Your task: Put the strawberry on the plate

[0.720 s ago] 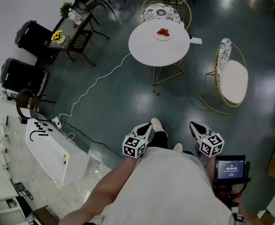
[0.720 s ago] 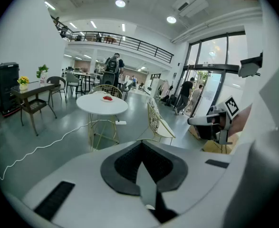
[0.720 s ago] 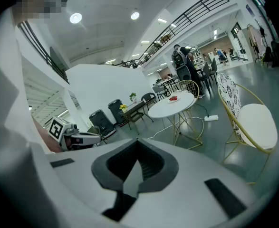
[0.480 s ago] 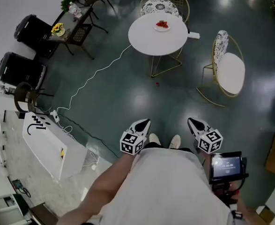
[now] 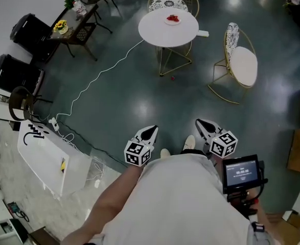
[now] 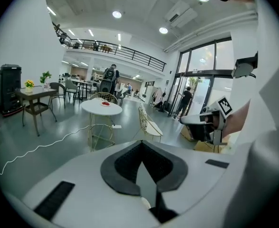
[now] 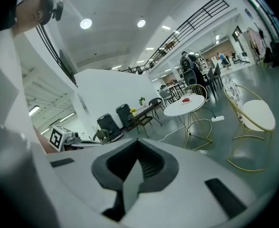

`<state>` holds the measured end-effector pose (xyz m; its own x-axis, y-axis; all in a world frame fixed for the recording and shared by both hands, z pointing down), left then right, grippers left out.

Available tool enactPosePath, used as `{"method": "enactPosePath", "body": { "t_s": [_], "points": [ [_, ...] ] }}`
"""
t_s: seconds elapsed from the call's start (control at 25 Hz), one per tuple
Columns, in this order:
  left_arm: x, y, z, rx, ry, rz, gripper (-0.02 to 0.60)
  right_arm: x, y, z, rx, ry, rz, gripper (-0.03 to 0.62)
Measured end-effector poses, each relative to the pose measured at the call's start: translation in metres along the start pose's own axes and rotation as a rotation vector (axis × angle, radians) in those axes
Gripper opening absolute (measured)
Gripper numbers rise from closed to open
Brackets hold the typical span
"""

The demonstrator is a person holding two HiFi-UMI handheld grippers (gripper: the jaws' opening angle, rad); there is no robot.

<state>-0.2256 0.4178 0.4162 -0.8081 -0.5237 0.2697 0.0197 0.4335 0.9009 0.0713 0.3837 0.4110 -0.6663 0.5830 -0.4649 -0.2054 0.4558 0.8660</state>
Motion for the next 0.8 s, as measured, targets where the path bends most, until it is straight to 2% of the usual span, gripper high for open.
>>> {"method": "enactPosePath", "body": {
  "t_s": [0.24, 0.4, 0.8],
  "points": [
    [0.005, 0.018, 0.043, -0.016, 0.013, 0.003, 0.005, 0.043, 0.022, 0.017, -0.009, 0.050, 0.040, 0.005],
    [0.011, 0.011, 0.062, -0.053, 0.030, -0.018, 0.005, 0.066, 0.023, 0.018, -0.015, 0.083, 0.071, 0.005],
    [0.003, 0.012, 0.037, -0.041, 0.090, -0.019, 0.005, 0.051, 0.029, 0.030, 0.023, 0.186, 0.036, 0.005]
  ]
}}
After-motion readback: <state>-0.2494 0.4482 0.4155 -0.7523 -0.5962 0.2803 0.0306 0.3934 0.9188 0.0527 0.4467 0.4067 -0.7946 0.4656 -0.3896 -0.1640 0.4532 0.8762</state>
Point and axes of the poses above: the fingertips, and each gripper's own axes: z backward along the fingers, x to its left, y out of its underside, the point moved 9 cm from there along z, backward along the fingers, and after that the axes turned 8 degrees about -x, right-handed, at the moved point
